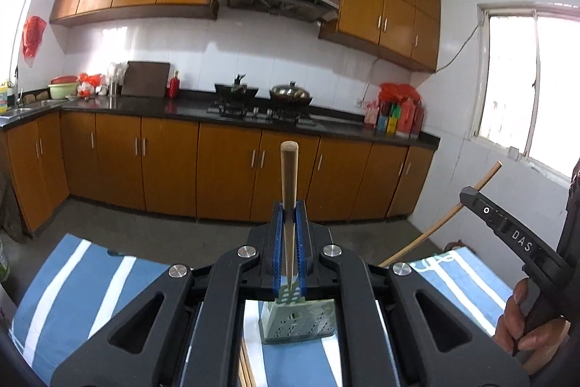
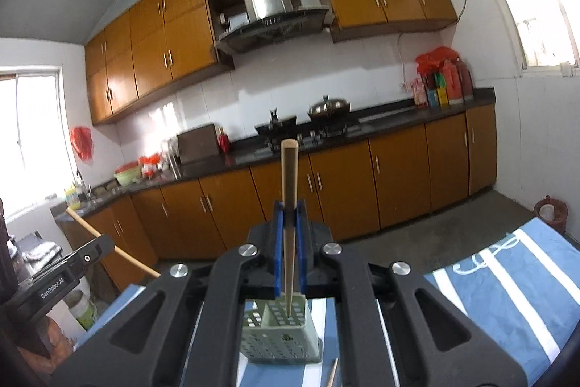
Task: Organize utensils
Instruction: 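Lower the chopstick into the caddy and open the left tool while the right tool releases its own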
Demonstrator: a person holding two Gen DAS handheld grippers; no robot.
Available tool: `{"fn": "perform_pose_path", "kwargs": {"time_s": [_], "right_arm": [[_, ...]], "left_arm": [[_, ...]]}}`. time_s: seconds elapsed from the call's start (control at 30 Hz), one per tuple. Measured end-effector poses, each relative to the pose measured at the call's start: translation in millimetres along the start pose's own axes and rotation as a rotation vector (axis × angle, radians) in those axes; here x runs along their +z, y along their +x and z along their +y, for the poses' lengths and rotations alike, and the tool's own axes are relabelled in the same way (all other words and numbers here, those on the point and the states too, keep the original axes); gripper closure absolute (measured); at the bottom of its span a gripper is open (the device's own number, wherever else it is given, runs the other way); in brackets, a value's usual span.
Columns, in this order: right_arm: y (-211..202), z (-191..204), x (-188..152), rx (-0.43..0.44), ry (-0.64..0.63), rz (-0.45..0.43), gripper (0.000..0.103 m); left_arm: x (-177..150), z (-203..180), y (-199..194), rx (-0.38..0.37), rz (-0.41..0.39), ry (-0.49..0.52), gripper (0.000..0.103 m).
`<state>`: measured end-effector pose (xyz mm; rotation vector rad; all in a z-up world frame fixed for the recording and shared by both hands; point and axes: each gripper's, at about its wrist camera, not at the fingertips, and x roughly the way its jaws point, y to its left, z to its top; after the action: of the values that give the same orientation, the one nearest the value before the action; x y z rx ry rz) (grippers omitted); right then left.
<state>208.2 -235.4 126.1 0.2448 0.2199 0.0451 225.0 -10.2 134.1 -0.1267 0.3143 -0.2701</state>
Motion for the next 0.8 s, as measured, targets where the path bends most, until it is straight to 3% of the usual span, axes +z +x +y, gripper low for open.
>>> {"fn": "perform_pose_path", "kwargs": {"time_s": [0.33,0.4,0.6,0.73,0.8], "right_arm": [[28.4,5.8,-28.5,-0.012,-0.003,0.100,0.092],[27.3,5.4,-30.0,-0.013,-0.004,0.101,0.082],[18.9,3.3,-26.9,-0.019,-0.003,0.082,0.073],[3.1,-0.7,-25.9,-0.027,-0.007,0.061,0.069],[-6.5,-5.1,-26.9,-0.033,-0.005,0.057,0.068]], "left_arm": [[-22.2,13.8,26.5,0.004,0.124,-0.056,0.096],[-23.0,17.7,24.3,0.001,0.129,-0.067,0.096],[-21.6,18.8,14.4,0.001,0.119,-0.073,0.094],[-16.8,18.9,6.9,0.012,0.095,-0.088,0.074],[-15.2,20.2,1.2,0.017,0.082,-0.095,0.072]]}}
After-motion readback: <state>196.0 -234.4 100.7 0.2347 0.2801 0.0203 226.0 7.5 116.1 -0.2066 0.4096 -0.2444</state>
